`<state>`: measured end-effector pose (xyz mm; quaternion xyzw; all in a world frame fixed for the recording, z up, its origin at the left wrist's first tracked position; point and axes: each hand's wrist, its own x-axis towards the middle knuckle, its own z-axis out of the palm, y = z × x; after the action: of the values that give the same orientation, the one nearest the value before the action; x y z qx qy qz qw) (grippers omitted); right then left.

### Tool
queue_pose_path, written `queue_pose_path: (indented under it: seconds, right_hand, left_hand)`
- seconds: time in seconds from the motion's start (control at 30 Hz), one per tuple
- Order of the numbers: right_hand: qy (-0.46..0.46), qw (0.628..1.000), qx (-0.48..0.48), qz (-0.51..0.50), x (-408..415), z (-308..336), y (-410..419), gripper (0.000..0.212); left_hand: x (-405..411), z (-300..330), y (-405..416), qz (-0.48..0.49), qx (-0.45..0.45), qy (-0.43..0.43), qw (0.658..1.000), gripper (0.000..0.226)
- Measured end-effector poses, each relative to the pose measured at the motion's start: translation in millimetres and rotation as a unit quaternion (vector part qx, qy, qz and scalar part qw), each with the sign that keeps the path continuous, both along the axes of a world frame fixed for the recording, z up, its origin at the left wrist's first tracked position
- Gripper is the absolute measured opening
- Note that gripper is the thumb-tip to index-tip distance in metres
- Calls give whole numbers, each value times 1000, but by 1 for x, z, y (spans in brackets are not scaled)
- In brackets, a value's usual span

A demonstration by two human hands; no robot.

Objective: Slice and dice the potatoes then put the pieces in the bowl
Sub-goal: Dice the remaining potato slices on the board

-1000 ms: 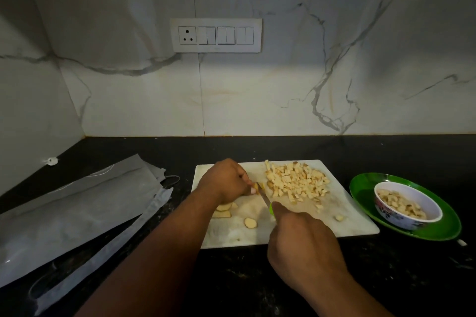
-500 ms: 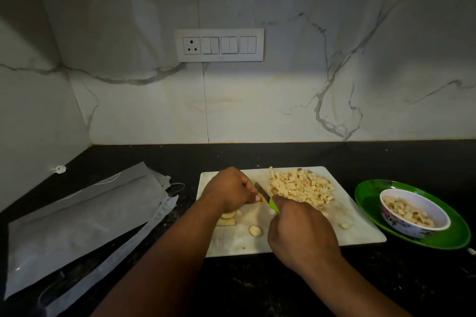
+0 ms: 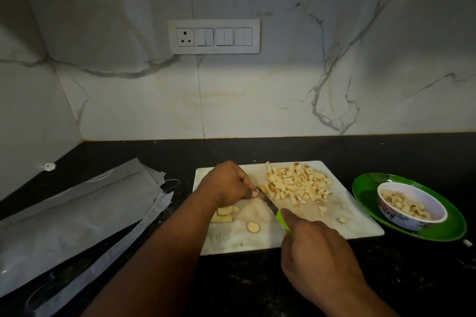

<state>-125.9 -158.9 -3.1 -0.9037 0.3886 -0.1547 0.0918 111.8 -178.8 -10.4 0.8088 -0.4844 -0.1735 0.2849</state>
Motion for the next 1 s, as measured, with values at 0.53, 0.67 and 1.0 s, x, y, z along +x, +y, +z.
queue_pose_path:
  seconds: [0.53, 0.67, 1.0]
  right_hand:
    - [23, 998, 58, -19, -21, -6, 11, 63]
    - [43, 998, 37, 5, -22, -4, 9, 64]
    - [-6, 999, 37, 39, -34, -11, 0, 60]
  left_hand:
    - [-4, -4, 10, -62, -21, 13, 998, 20]
    - [-3, -7, 11, -92, -40, 45, 994, 33]
    - [-3, 2, 6, -211, 27, -66, 975, 51]
